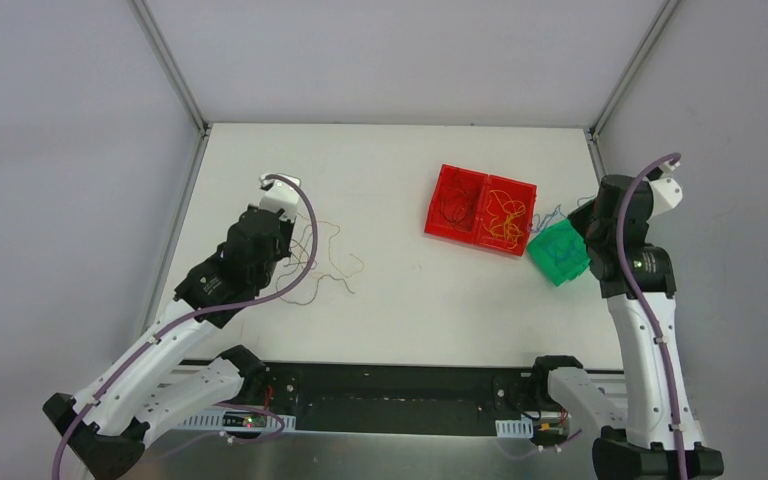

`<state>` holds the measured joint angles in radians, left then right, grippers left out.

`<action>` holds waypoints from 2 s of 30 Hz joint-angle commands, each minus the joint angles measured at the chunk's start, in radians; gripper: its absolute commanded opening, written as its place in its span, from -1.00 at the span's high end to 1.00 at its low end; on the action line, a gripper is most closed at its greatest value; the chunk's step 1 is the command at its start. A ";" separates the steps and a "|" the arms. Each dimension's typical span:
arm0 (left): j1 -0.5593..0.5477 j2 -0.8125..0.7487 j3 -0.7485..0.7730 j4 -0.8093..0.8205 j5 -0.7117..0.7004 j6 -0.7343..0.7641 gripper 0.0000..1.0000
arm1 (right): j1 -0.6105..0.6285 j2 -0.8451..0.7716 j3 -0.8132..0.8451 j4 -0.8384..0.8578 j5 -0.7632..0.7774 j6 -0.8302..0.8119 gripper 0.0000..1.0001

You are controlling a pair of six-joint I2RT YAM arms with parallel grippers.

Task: Untangle the cables
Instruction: Place the cable in the bin.

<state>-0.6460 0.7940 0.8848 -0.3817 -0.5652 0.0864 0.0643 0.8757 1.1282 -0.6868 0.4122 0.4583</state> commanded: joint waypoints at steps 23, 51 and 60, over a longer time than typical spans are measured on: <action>0.008 -0.062 -0.019 0.057 0.199 0.001 1.00 | -0.311 0.576 -0.122 0.216 -0.124 0.249 1.00; 0.008 -0.025 0.035 0.123 0.697 -0.025 1.00 | -0.084 0.090 -0.141 0.302 -0.634 -0.089 -0.80; 0.008 0.050 0.058 0.202 1.025 -0.051 1.00 | 0.188 0.037 -0.214 0.440 -0.865 -0.097 -0.79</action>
<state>-0.6460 0.8162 0.9020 -0.2668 0.2596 0.0628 0.1928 0.9619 0.9611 -0.3866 -0.2760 0.3794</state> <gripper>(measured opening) 0.011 0.895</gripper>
